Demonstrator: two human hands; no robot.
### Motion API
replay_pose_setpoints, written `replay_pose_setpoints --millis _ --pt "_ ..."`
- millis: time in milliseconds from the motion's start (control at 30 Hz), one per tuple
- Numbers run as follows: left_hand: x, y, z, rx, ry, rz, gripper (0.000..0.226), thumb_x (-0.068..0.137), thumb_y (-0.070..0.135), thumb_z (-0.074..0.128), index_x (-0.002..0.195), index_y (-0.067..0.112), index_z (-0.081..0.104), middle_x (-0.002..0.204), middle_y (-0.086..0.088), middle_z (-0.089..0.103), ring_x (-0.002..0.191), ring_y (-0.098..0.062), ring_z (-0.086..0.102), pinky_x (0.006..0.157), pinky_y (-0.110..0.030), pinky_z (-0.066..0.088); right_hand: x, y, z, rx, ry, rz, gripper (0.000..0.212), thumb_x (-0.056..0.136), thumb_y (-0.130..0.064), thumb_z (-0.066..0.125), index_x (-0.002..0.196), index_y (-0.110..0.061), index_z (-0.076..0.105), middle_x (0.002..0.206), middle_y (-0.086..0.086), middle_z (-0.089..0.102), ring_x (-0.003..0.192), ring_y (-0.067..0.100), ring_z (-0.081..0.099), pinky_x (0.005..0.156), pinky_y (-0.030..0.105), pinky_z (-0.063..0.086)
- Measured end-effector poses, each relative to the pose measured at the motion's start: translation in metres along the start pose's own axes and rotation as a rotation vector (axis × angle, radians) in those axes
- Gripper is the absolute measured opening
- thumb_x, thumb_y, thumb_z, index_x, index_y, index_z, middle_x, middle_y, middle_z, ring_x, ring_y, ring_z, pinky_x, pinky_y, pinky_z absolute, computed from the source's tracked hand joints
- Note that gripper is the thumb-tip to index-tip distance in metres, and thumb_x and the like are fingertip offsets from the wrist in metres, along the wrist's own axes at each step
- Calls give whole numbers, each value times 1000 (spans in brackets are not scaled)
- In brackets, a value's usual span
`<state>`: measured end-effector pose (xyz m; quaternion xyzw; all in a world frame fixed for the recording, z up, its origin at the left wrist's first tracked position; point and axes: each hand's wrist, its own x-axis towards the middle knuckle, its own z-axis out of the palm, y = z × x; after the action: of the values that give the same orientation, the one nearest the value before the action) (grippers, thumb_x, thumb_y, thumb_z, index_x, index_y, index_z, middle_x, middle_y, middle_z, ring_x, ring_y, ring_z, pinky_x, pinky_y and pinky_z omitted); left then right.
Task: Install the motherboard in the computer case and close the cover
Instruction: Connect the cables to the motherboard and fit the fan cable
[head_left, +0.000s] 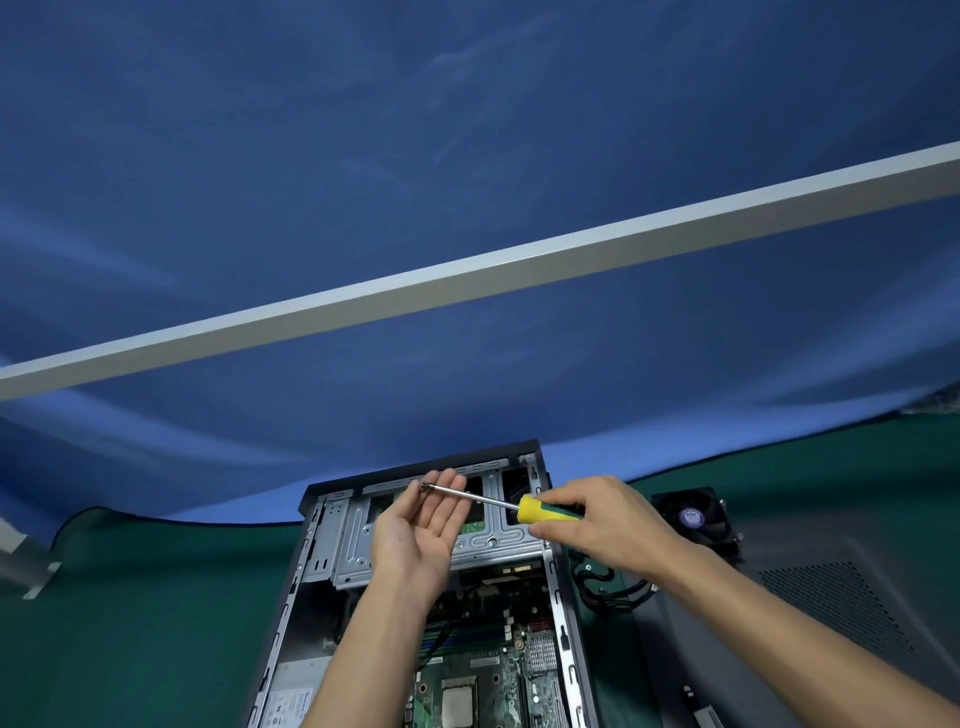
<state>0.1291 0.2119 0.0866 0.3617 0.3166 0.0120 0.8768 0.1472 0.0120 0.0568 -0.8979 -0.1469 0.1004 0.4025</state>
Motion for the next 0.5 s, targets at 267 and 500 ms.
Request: replay_pose_setpoints --millis 267,500 --pt "-3 -3 -3 64 -6 73 22 97 12 45 90 -1 60 80 -16 72 77 -27 70 69 -37 54 -2 -1 -6 -65 -23 7 37 76 -60 67 110 -46 67 79 -16 66 70 7 57 59 24 40" --pt "-8 -10 6 150 -30 215 23 98 11 45 90 -5 60 78 -19 72 71 -26 72 54 -30 58 -2 -12 -30 -34 -106 22 18 75 -61 65 74 -43 69 59 -5 59 49 6 44 51 26 34"
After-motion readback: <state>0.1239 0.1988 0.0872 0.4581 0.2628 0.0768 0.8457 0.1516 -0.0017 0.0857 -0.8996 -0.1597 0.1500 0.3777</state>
